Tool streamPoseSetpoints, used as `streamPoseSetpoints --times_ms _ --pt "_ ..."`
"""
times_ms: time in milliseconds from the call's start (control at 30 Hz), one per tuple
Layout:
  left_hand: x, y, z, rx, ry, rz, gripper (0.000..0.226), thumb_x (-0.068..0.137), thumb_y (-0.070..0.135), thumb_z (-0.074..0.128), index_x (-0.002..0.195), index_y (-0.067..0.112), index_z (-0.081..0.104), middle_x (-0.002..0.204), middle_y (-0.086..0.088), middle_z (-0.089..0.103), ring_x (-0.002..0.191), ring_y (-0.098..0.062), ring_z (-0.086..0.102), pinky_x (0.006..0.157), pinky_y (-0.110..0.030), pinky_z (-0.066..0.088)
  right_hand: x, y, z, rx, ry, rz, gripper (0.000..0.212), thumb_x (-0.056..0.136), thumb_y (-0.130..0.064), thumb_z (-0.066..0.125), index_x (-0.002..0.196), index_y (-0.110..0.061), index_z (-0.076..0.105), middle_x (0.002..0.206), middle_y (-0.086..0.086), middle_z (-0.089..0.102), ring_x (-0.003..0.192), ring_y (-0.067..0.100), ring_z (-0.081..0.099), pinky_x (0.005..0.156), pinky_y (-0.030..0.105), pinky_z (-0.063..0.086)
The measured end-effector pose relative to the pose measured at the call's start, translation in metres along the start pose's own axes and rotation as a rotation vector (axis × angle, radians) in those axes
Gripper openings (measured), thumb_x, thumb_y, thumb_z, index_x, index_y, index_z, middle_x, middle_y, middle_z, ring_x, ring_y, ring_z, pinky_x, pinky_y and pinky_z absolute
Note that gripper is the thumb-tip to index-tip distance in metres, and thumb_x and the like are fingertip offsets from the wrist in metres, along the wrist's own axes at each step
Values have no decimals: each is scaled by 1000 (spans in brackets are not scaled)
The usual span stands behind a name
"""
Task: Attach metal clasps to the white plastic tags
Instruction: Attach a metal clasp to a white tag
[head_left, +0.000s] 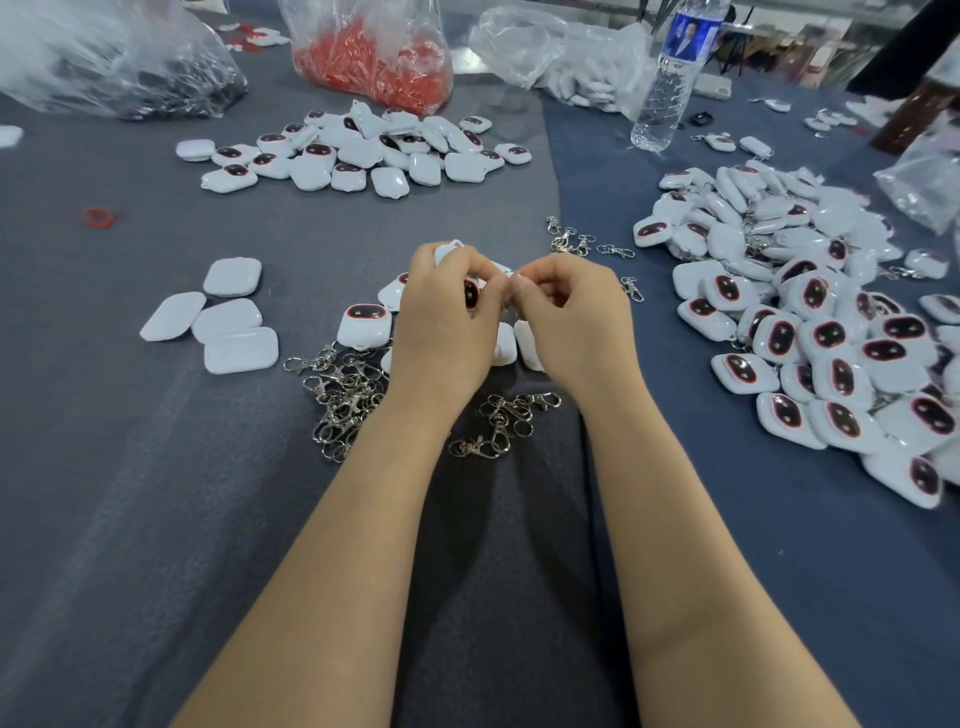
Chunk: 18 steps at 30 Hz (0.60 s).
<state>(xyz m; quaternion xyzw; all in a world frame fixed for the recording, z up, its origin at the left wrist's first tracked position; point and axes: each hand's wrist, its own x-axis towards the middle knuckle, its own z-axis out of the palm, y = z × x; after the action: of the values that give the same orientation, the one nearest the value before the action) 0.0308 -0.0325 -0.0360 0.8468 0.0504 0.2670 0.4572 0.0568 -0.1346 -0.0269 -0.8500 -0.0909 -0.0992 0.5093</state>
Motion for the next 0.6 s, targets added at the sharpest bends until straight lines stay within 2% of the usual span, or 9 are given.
streamPoseSetpoints --times_ms 67,133,233,367,600 --pt "0 -1 0 8 -5 -9 8 89 12 59 91 8 65 114 -7 53 90 -2 44 71 4 27 1 0 -1 19 -5 12 11 88 -17 60 79 -18 66 69 -8 63 62 2 54 58 8 36" --pt "0 0 0 10 -2 -6 7 89 11 60 90 8 65 113 -7 55 89 1 41 71 7 24 0 -2 0 18 6 2 11 88 -15 60 79 -18 65 70 -8 62 64 3 55 59 8 37" --pt "-1 1 0 5 9 1 7 90 12 59 90 7 65 111 -6 54 89 -4 45 70 2 28 -4 -5 2 97 42 -16 9 87 -10 61 83 -18 61 73 -6 61 65 1 55 59 7 39" --pt "-1 3 0 -36 17 -19 9 90 13 58 91 7 64 108 -2 50 86 -8 48 74 -14 35 -7 -9 2 178 69 -38 13 85 -4 61 81 -16 56 70 -8 55 58 -3 49 57 7 40" --pt "-2 5 0 -29 29 -22 8 90 10 57 90 5 63 110 -4 51 88 -8 48 70 -8 32 -8 -11 2 155 65 -72 12 83 -2 60 80 -13 59 69 -8 57 58 0 50 58 7 41"
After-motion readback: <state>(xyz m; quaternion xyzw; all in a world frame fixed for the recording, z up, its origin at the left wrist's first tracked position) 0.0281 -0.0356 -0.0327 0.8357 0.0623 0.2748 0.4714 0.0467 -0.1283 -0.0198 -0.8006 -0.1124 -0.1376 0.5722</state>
